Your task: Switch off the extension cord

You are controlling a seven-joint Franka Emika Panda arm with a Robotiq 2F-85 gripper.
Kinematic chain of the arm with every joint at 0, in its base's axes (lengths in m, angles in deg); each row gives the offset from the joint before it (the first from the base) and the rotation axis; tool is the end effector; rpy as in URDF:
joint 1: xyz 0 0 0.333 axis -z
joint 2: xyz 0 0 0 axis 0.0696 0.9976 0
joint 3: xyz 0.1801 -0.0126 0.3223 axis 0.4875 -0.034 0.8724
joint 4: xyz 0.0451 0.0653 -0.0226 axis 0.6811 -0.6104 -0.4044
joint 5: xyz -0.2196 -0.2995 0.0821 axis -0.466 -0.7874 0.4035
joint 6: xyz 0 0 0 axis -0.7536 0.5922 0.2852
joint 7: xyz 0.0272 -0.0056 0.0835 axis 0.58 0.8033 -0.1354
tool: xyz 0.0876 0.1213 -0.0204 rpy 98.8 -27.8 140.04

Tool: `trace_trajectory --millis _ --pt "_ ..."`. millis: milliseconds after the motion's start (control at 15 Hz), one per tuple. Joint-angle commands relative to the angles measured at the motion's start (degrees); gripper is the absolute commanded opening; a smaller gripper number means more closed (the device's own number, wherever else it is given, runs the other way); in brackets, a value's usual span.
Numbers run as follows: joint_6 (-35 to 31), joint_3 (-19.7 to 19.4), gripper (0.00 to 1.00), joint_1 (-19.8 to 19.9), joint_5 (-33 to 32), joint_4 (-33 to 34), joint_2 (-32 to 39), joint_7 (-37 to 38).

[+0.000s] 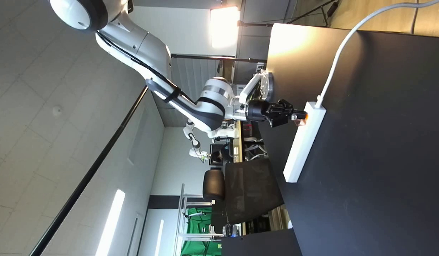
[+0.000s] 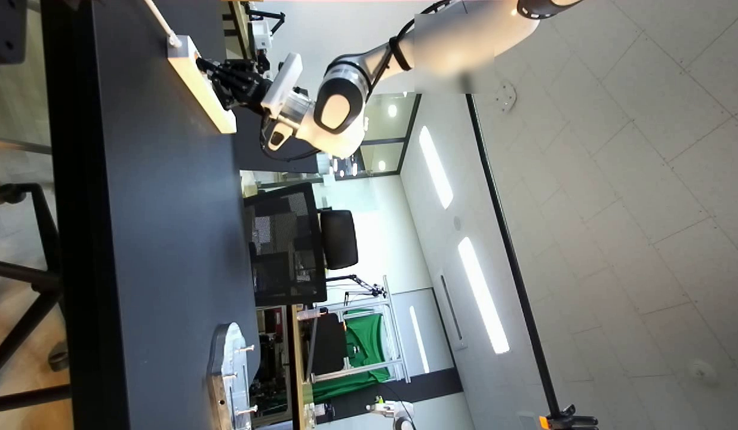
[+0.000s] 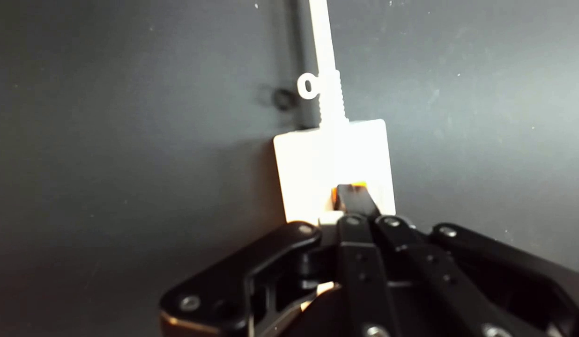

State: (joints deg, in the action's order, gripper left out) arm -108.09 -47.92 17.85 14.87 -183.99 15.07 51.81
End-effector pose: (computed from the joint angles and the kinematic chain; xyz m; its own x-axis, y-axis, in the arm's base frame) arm 0.6085 -0.1240 0.1099 0.9712 -0.0307 -0.2363 -0.1389 -0.8785 -0.4572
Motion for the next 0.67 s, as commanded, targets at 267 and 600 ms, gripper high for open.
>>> trace_trajectory --millis 267,600 --pt "0.4 -1.1 0.0 -4.1 0.0 -0.8 -9.9 2.9" --pt "5.4 -5.2 0.28 -10.6 -9.5 -0.3 -16.2 8.1"
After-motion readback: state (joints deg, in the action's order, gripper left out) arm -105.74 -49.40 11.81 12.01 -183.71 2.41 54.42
